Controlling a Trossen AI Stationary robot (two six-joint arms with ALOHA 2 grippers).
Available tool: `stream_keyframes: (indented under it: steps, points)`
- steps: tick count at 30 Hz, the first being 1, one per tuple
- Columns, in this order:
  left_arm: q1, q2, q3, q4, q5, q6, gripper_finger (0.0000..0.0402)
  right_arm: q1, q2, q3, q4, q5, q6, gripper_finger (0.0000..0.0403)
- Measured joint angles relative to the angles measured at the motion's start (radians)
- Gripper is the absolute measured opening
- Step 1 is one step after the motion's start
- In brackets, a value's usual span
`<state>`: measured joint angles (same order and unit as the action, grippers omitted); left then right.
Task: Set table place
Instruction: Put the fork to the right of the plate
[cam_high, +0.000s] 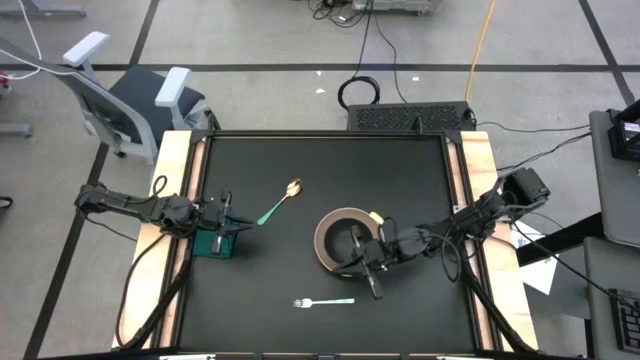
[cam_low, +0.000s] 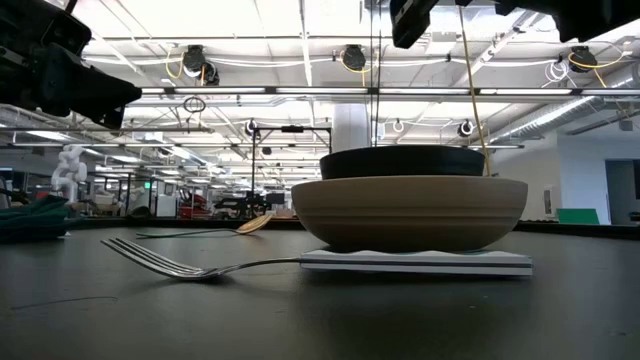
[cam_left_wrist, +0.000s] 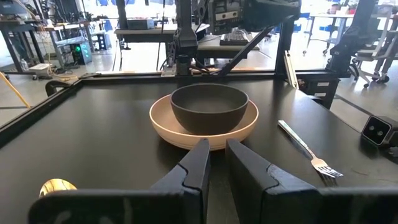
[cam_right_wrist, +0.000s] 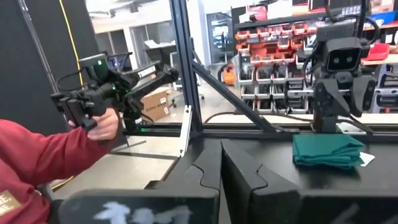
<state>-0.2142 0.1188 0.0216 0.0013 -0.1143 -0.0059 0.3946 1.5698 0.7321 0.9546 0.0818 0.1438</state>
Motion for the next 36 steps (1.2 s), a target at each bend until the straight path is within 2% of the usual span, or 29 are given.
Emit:
stream_keyframes:
  steps: [10, 16, 23, 28, 36]
  points:
    - [0.0, 0.0, 0.0, -0.001, 0.0, 0.0, 0.0058, 0.0, 0.0, 0.024, -0.023, 0.0, -0.024, 0.0]
    - [0.0, 0.0, 0.0, -0.003, 0.0, 0.0, 0.0058, -0.002, 0.0, 0.185, -0.303, 0.0, -0.066, 0.0]
    - [0.0, 0.0, 0.0, -0.004, 0.001, -0.003, 0.0058, -0.048, 0.0, 0.327, -0.473, -0.01, -0.043, 0.0]
    - [0.0, 0.0, 0.0, -0.005, 0.008, -0.002, 0.0058, -0.111, 0.0, 0.425, -0.655, -0.103, 0.021, 0.0]
    - [0.0, 0.0, 0.0, -0.005, 0.009, 0.002, 0.0058, -0.172, 0.013, 0.437, -0.715, -0.243, 0.135, 0.0]
